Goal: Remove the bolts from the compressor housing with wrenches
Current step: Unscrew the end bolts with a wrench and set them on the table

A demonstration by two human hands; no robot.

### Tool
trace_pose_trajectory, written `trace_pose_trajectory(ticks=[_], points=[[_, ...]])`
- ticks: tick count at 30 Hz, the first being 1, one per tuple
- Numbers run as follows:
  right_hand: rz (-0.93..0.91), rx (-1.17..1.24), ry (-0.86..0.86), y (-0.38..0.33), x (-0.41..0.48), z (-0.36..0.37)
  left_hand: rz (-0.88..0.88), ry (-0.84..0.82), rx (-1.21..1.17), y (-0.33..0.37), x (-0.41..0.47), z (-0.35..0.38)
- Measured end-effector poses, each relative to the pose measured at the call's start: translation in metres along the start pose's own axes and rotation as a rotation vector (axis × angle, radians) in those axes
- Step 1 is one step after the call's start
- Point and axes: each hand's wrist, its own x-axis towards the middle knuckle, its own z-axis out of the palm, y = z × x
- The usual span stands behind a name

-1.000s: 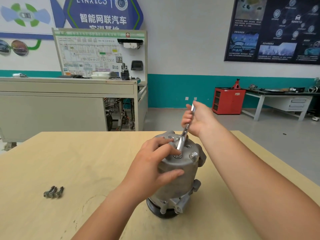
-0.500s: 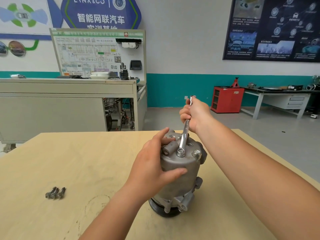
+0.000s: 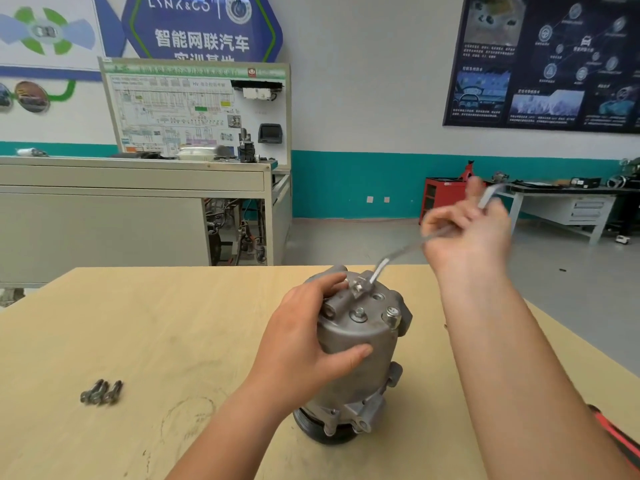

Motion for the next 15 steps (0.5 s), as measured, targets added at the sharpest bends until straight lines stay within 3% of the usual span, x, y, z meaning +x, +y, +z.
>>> trace_pose_trajectory(ticks=[4, 5, 7, 9, 13, 15], points=[[-0.431, 0.019, -0.180, -0.023, -0.059, -0.022, 0.040, 0.075, -0.002, 0.005, -0.001, 0.007], [-0.518, 0.096, -0.296, -0.021, -0.069, -0.030, 0.048, 0.090, 0.002, 0.005, -0.001, 0.009], [-0.516, 0.476, -0.693, -0.008, -0.091, -0.041, 0.054, 0.104, 0.016, 0.003, 0.000, 0.013], [-0.577, 0.554, -0.931, 0.006, -0.110, -0.046, 0.068, 0.111, 0.026, 0.000, -0.001, 0.016], [-1.012, -0.173, -0.689, 0.040, -0.127, -0.058, 0.097, 0.147, 0.012, -0.003, -0.001, 0.019], [-1.104, -0.265, -0.652, 0.049, -0.128, -0.062, 0.104, 0.160, 0.013, -0.005, -0.001, 0.019]])
